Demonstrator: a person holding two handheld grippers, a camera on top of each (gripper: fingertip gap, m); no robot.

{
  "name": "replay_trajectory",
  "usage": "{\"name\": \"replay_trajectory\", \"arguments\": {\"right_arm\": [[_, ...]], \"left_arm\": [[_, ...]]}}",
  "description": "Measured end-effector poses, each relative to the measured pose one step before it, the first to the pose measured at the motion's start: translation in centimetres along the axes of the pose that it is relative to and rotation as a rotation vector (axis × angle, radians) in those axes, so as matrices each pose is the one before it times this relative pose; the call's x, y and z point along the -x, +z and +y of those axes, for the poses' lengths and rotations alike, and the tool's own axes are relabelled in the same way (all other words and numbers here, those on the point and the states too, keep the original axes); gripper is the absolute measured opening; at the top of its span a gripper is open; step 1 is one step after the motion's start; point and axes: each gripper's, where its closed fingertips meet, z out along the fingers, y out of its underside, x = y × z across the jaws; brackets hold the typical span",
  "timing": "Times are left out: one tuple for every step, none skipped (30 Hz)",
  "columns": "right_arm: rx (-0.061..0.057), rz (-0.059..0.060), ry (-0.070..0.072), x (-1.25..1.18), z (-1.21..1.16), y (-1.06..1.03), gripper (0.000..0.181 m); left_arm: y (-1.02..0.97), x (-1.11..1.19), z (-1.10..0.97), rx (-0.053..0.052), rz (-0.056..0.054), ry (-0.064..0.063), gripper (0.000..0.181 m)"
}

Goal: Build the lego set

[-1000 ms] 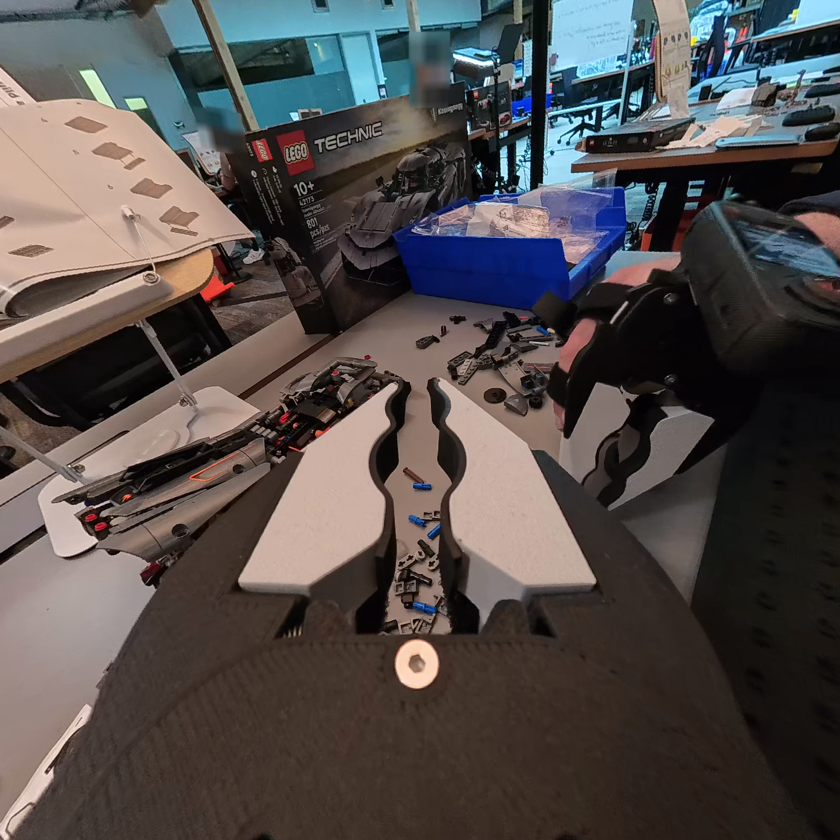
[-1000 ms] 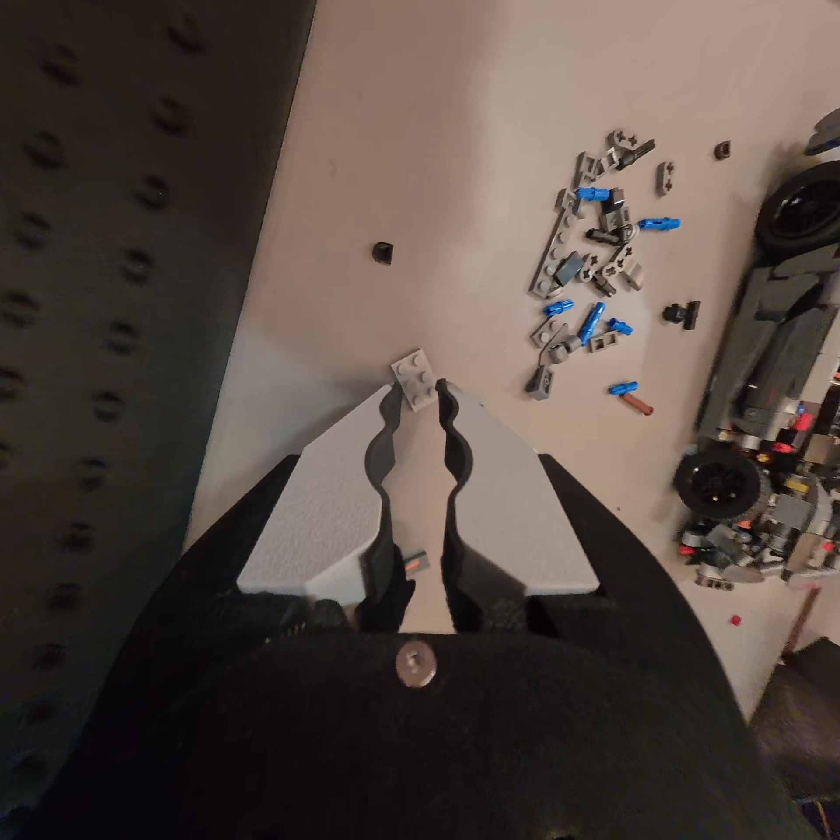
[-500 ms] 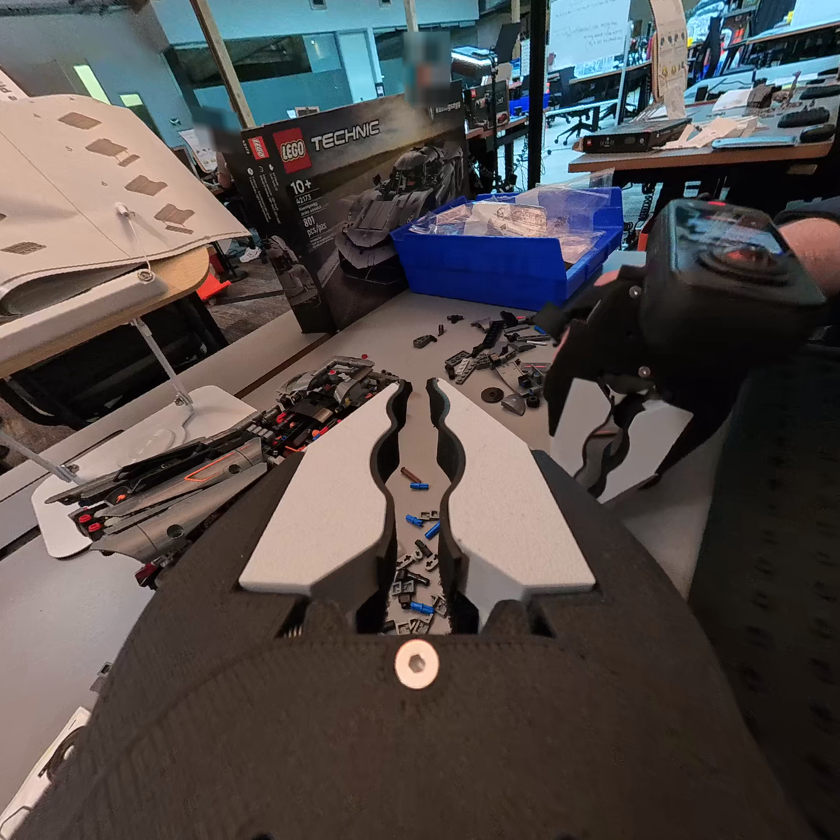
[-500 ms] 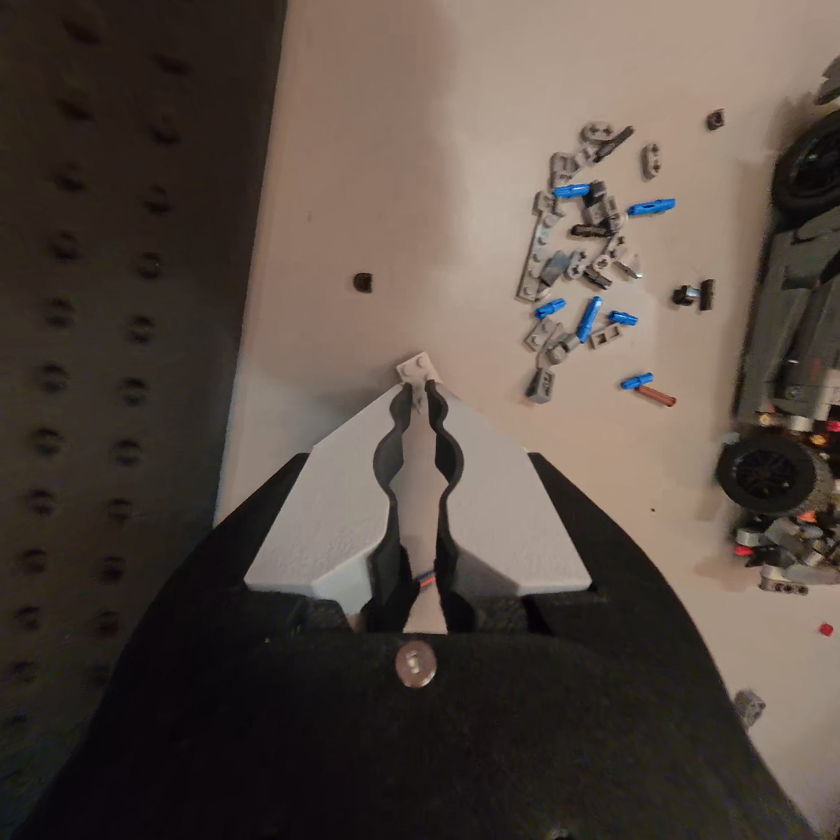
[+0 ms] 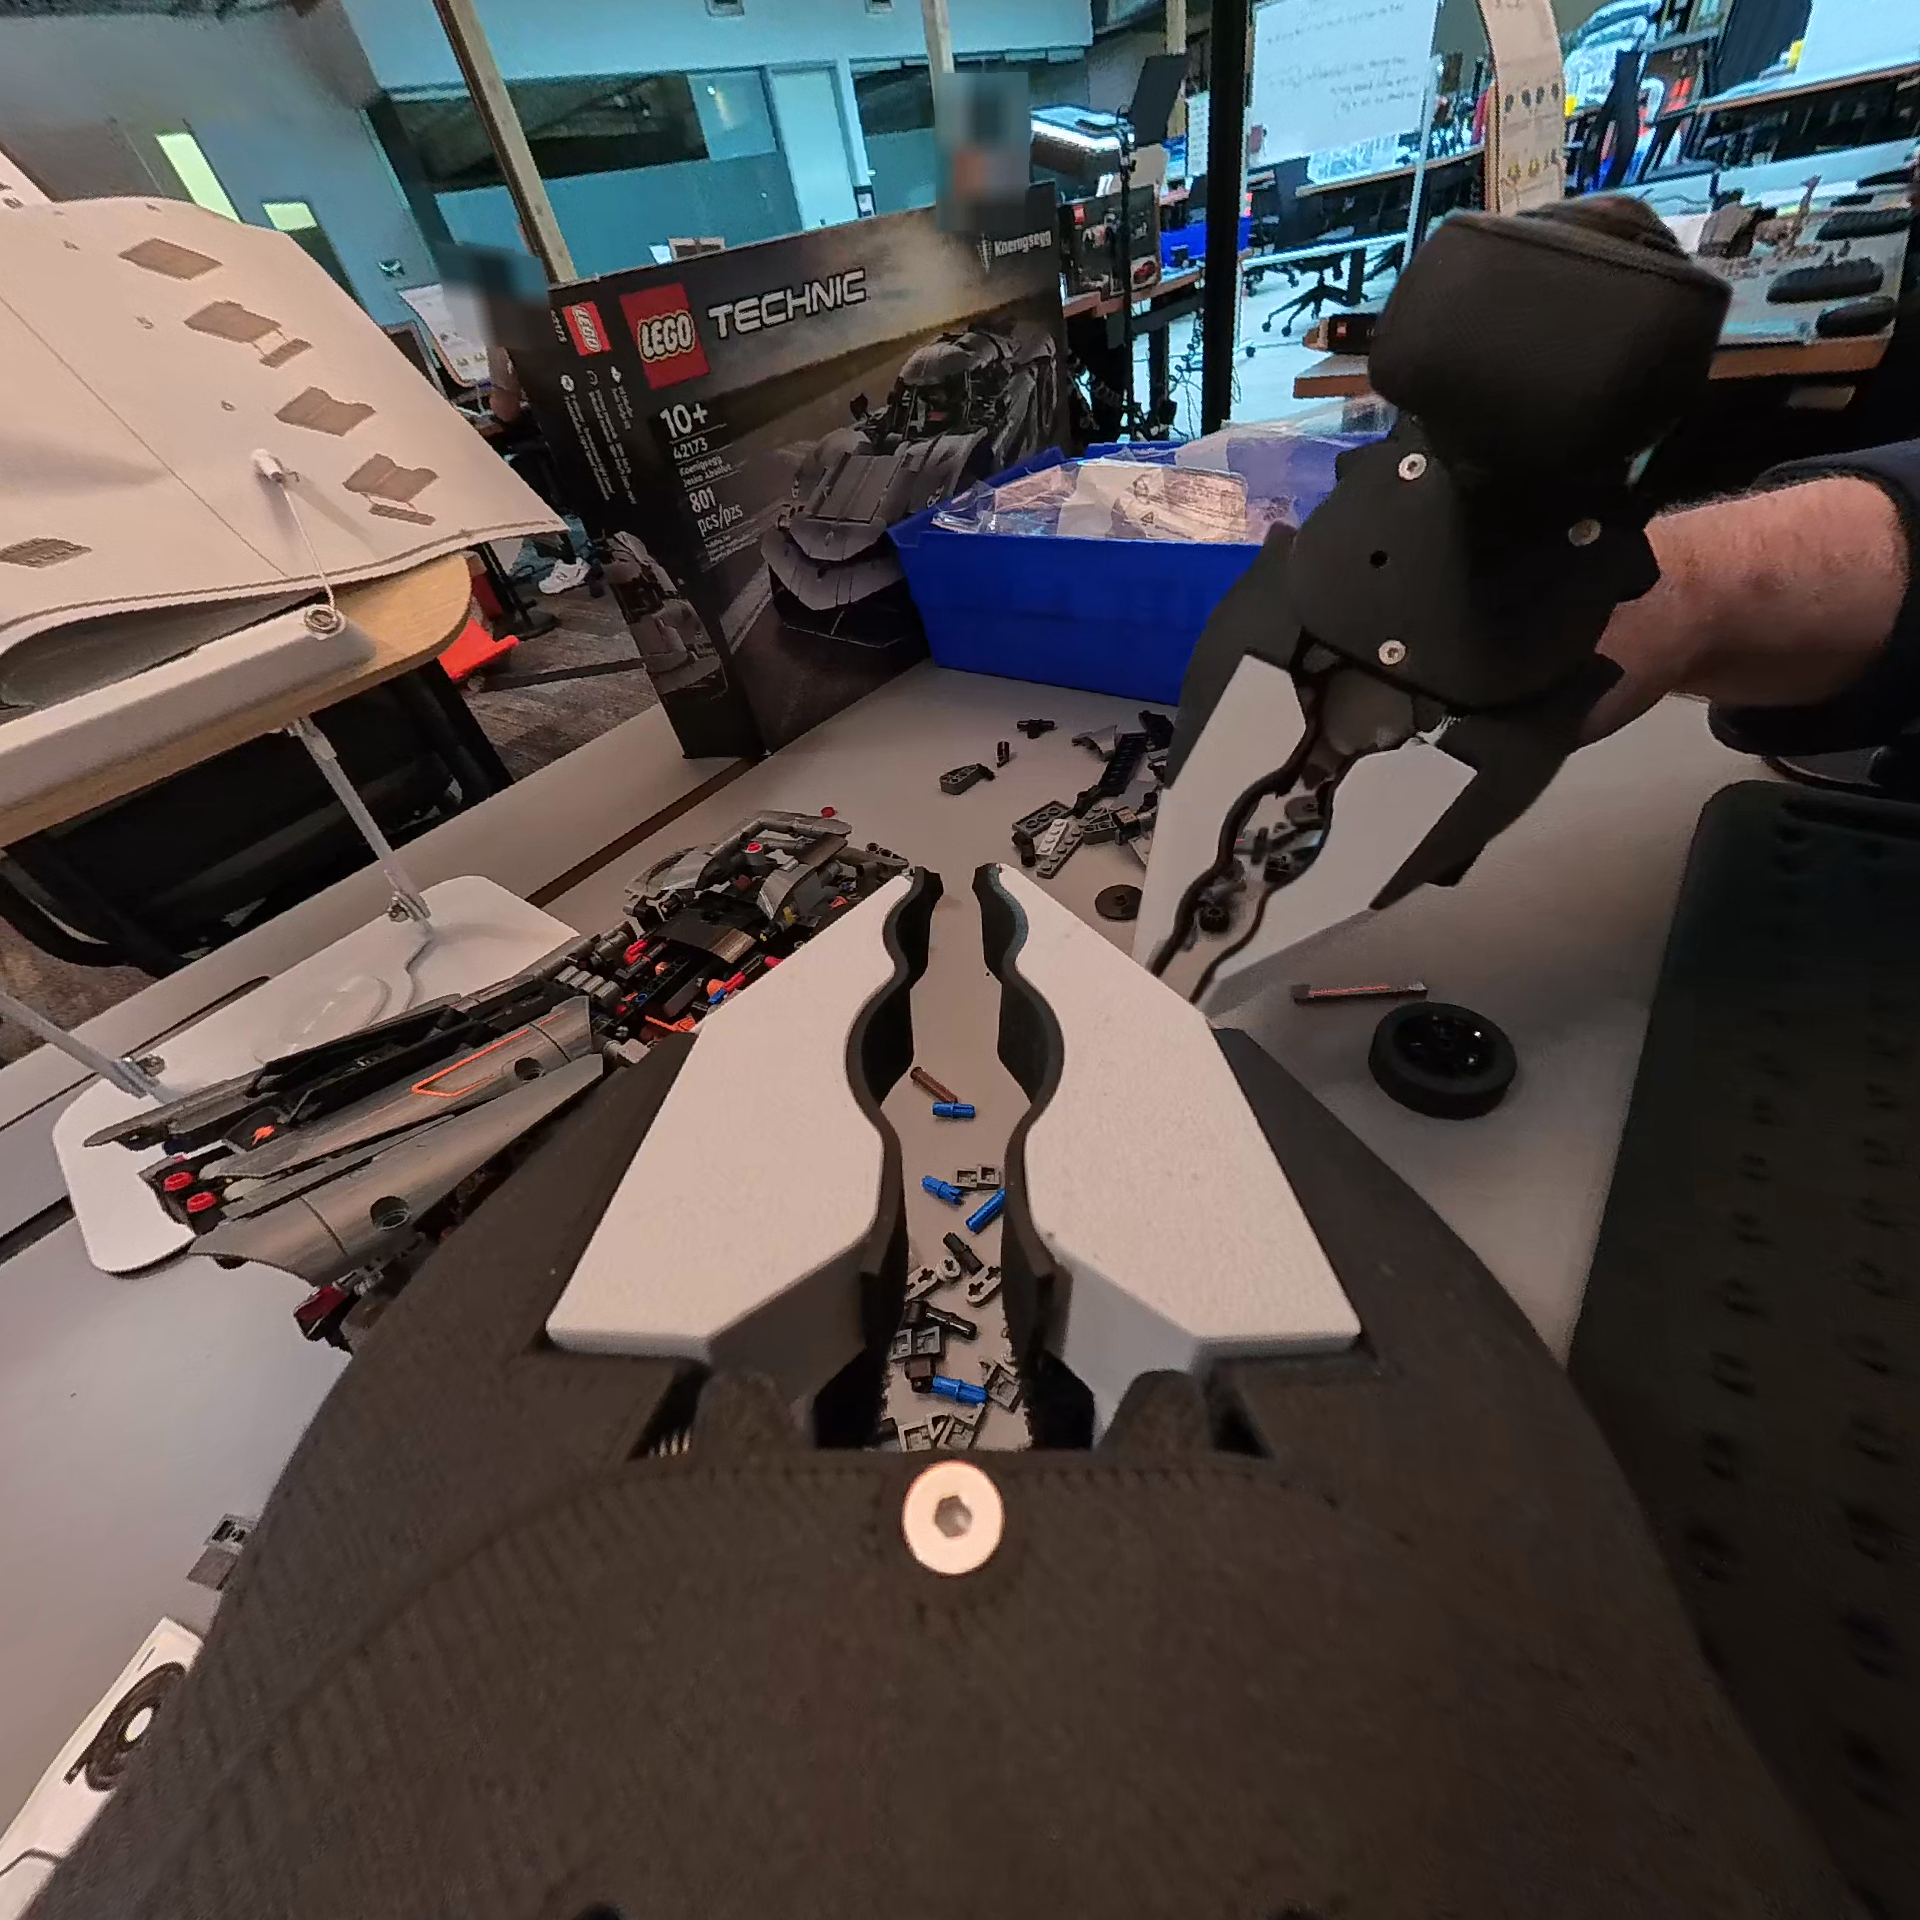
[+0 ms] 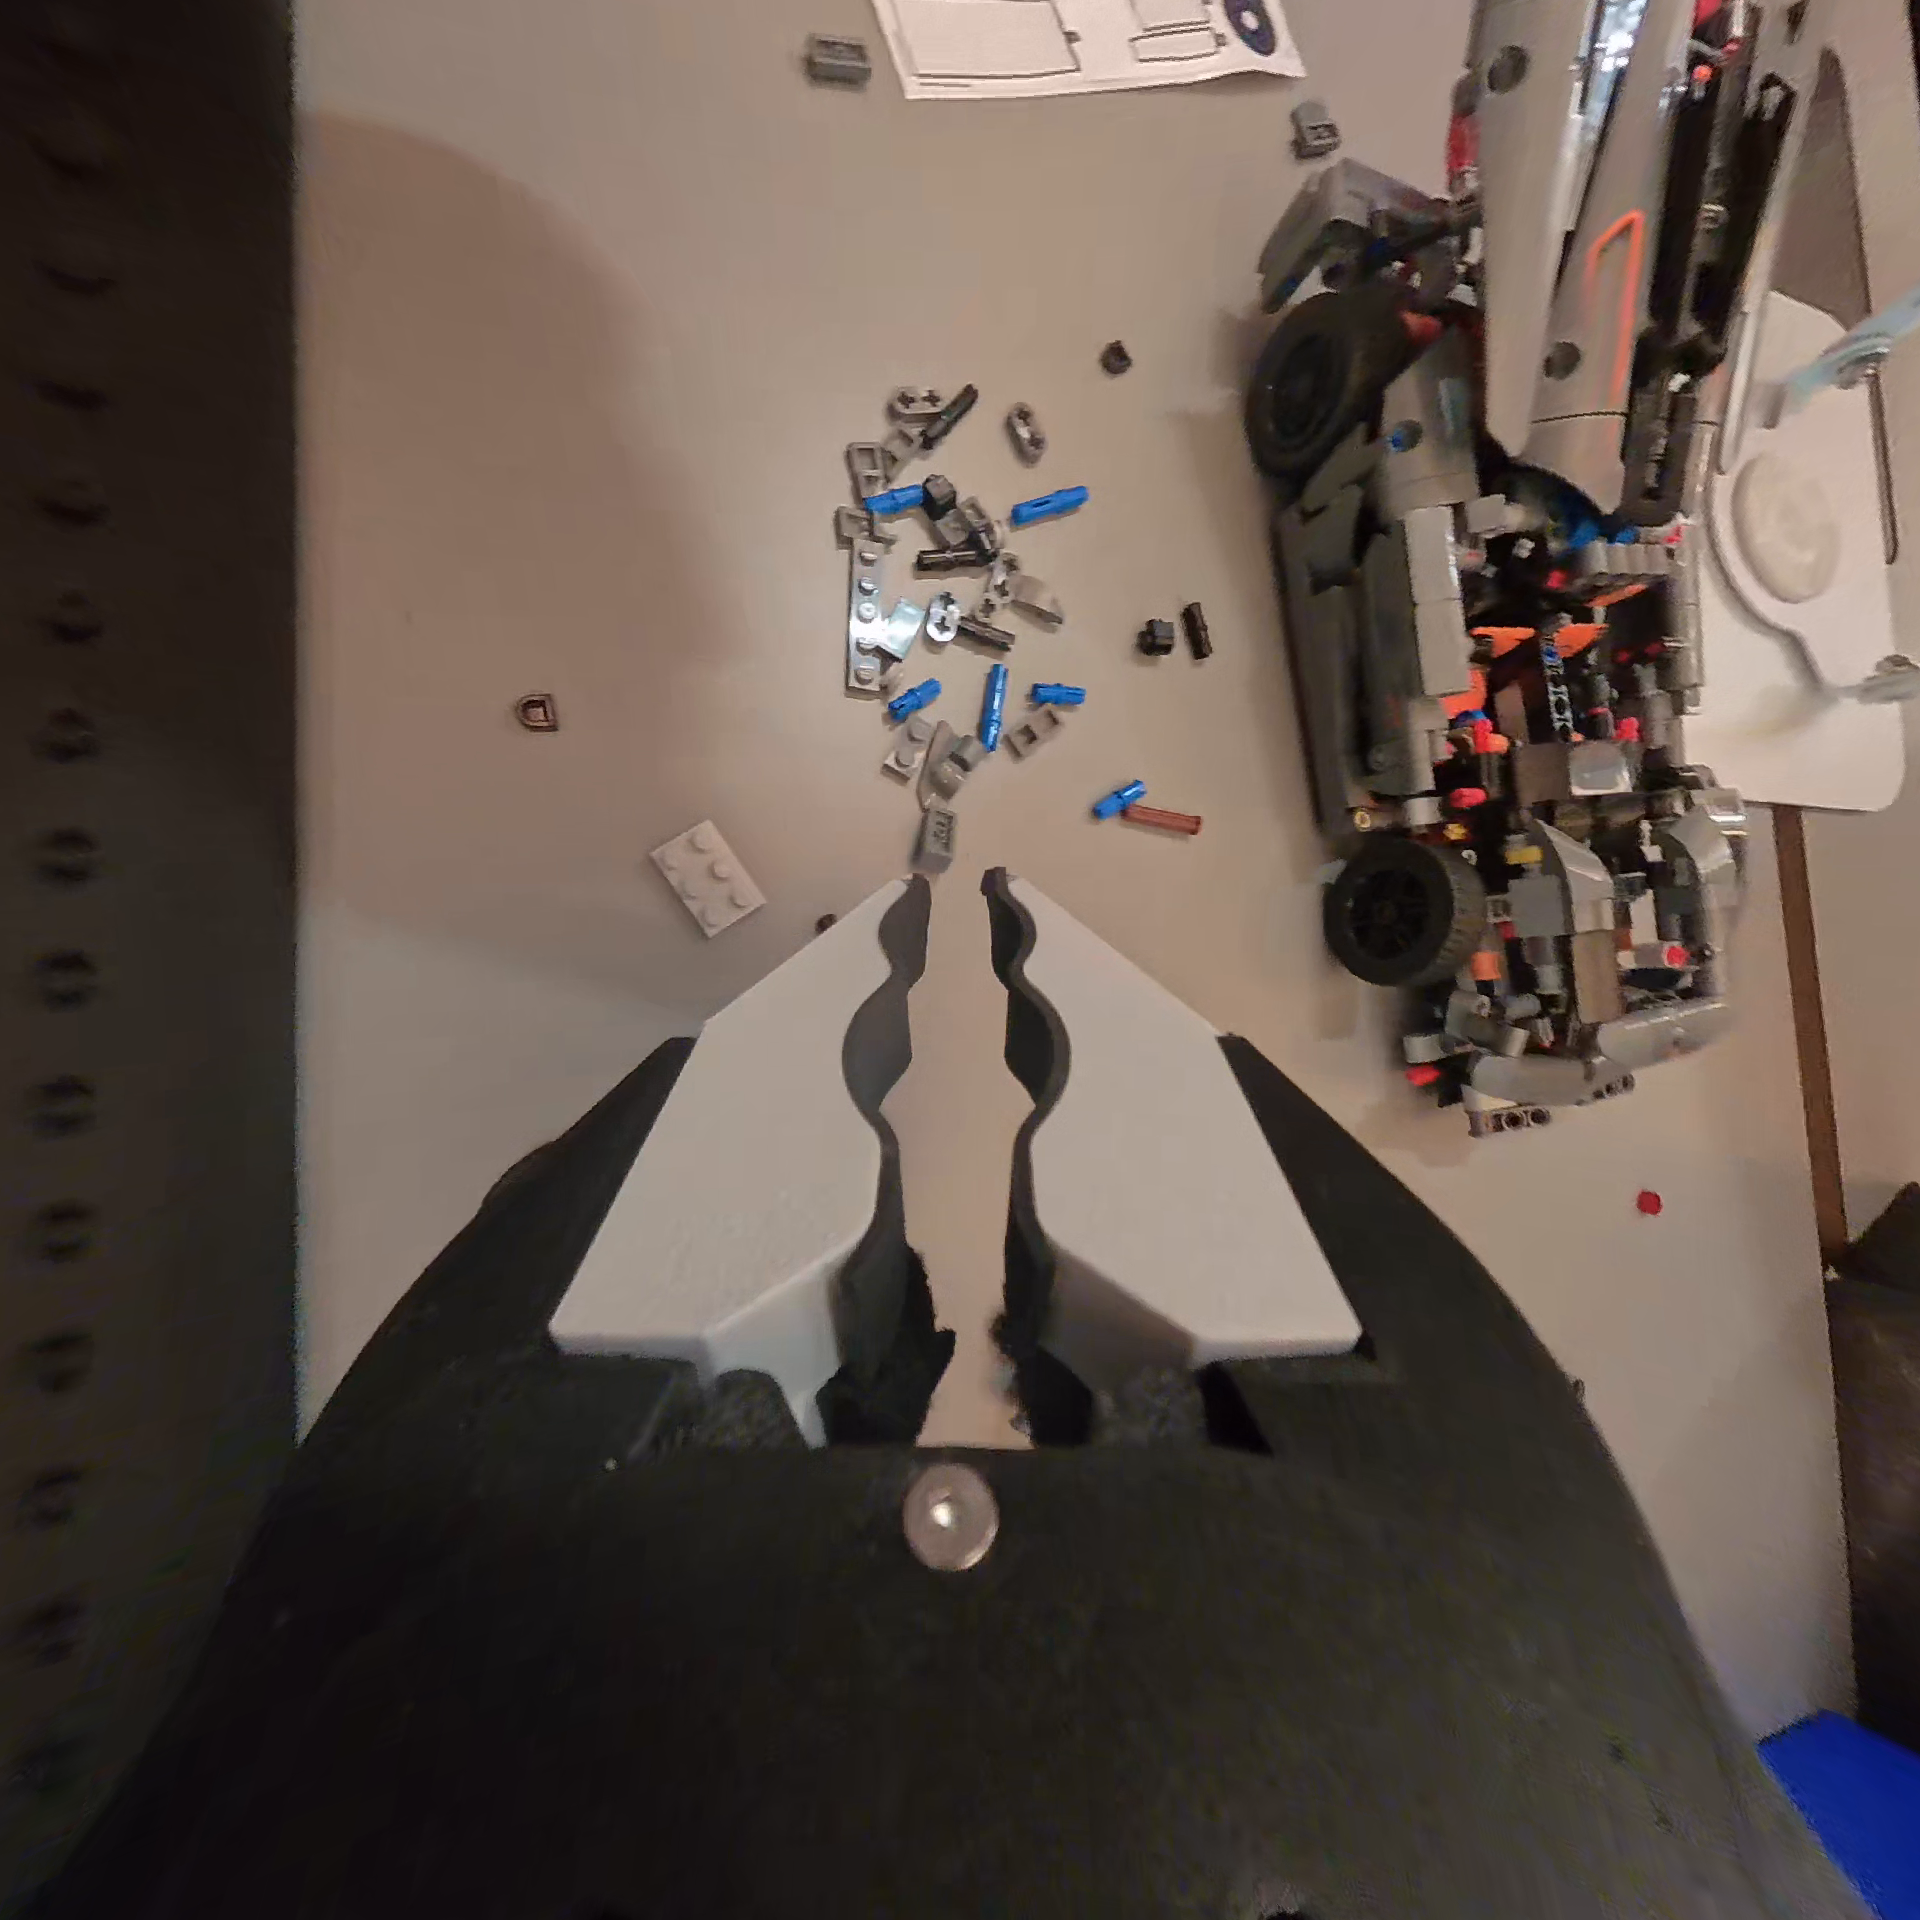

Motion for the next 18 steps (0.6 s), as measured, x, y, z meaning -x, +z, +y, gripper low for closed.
{"name": "replay_trajectory", "arguments": {"right_arm": [[-0.0037,0.011,0.0063,-0.281,0.007,-0.082,0.009],[-0.0003,0.0079,0.0031,-0.245,0.055,-0.086,0.01],[0.001,0.0107,-0.0005,-0.269,0.072,-0.099,0.01],[-0.0015,0.0149,-0.0012,-0.315,0.045,-0.123,0.01],[-0.0059,0.0118,0.0015,-0.269,-0.029,-0.155,0.01],[-0.0071,0.0047,0.0065,-0.191,-0.047,-0.118,0.01],[-0.0046,0.0061,0.0088,-0.206,-0.009,-0.078,0.01],[-0.0012,0.0099,0.0067,-0.265,0.053,-0.05,0.01],[0.0004,0.0082,0.0052,-0.238,0.099,-0.032,0.01],[0.0009,0.0026,0.006,-0.147,0.123,0.004,0.01],[0.0023,0.0034,0.0062,-0.164,0.148,0.035,0.01],[0.0033,0.0093,0.0037,-0.236,0.156,0.018,0.01],[0.0022,0.008,0.0017,-0.224,0.12,-0.002,0.01],[0.0,0.0033,0.0028,-0.144,0.068,-0.013,0.01],[-0.0011,0.003,0.0042,-0.136,0.054,-0.018,0.01],[-0.0005,0.0069,0.0033,-0.192,0.055,-0.033,0.01],[0.0001,0.0098,0.002,-0.234,0.047,-0.041,0.01],[0.0006,0.0061,0.0019,-0.187,0.076,-0.032,0.01]], "left_arm": [[-0.002,0.018,0.005,0.0003,-0.0011,0.0003,0.007],[-0.001,0.007,0.002,0.0002,-0.0004,0.0003,0.007],[0.004,0.005,0.017,0.0003,0.0005,-0.001,0.007],[0.0,0.007,0.026,0.0009,0.0001,-0.0016,0.007],[-0.003,0.007,0.019,0.0005,0.0001,-0.0006,0.007],[-0.004,0.001,-0.017,-0.0005,-0.0003,0.0003,0.007],[-0.009,0.002,-0.02,-0.0009,0.0,0.0003,0.007],[-0.006,-0.003,0.011,-0.0001,0.0003,-0.0003,0.007],[0.001,0.001,0.024,0.001,0.0001,-0.0005,0.007],[0.003,0.017,0.006,0.0004,-0.0006,0.0001,0.007],[-0.01,0.002,-0.006,-0.0006,-0.0003,0.0,0.007],[-0.01,0.008,-0.006,-0.0007,0.0,-0.0004,0.007],[-0.006,0.01,0.012,0.0006,0.0,-0.0006,0.007],[-0.003,0.006,0.019,0.0007,-0.0007,-0.0004,0.007],[-0.012,0.019,-0.014,-0.0006,-0.0004,-0.0001,0.007],[-0.006,-0.005,-0.013,-0.0011,0.0001,-0.0002,0.007],[0.01,0.009,0.005,0.0003,0.0001,-0.0007,0.007],[0.007,0.011,0.024,0.001,0.0,-0.0005,0.007]]}}
